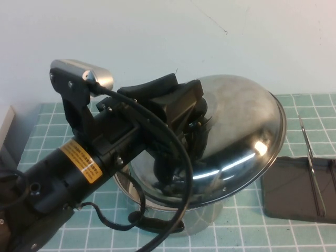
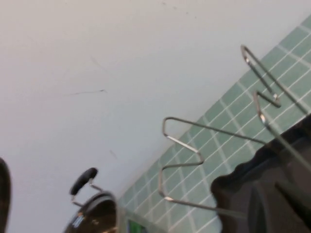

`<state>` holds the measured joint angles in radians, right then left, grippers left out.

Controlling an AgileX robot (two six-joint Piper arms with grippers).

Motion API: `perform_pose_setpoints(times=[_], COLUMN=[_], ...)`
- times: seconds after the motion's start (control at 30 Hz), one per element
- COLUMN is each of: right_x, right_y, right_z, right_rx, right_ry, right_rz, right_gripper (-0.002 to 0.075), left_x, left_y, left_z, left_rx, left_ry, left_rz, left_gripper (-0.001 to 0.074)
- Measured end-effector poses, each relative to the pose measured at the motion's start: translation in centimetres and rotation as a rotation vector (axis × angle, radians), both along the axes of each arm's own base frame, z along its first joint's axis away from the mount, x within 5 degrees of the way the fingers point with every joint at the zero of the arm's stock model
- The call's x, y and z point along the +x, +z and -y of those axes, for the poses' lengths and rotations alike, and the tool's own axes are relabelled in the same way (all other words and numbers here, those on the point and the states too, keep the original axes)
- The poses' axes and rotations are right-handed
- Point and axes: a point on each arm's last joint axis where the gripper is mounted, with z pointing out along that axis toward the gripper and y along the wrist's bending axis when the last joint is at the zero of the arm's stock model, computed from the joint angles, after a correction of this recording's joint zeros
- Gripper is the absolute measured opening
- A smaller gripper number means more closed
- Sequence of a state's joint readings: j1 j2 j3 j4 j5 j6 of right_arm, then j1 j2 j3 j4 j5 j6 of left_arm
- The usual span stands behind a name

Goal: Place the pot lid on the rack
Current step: Hand over the pot lid

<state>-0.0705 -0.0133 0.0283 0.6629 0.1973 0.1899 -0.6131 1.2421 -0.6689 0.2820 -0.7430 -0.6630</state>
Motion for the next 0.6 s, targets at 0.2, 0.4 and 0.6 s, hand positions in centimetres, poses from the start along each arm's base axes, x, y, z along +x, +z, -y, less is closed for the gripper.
perform_pose_setpoints(times=[0.2,0.4,0.6], right_x=[-0.5,-0.6,1.2], right_y=[1.6,6.1,8.6], right_z=[-2.0,-3.4,-4.7], right_rx=[0.051,0.008,0.028], right_ry=[0.228,0.401,0.594], right_rz=[0.076,0.277,0.201], right_gripper=[-0.0001,0.0010,0.0239], left_x=[-0.2,0.3,0.4], left_y=[0.1,-0.4,-0.7], left_z=[0.3,1.1,1.6], left_rx=[0.004,-0.062,-0.110], left_ry=[-0.036,-0.085,-0.136], left_rz=[0.052,0.111,0.143], left_gripper=[0.0326,0.0326,0.0326])
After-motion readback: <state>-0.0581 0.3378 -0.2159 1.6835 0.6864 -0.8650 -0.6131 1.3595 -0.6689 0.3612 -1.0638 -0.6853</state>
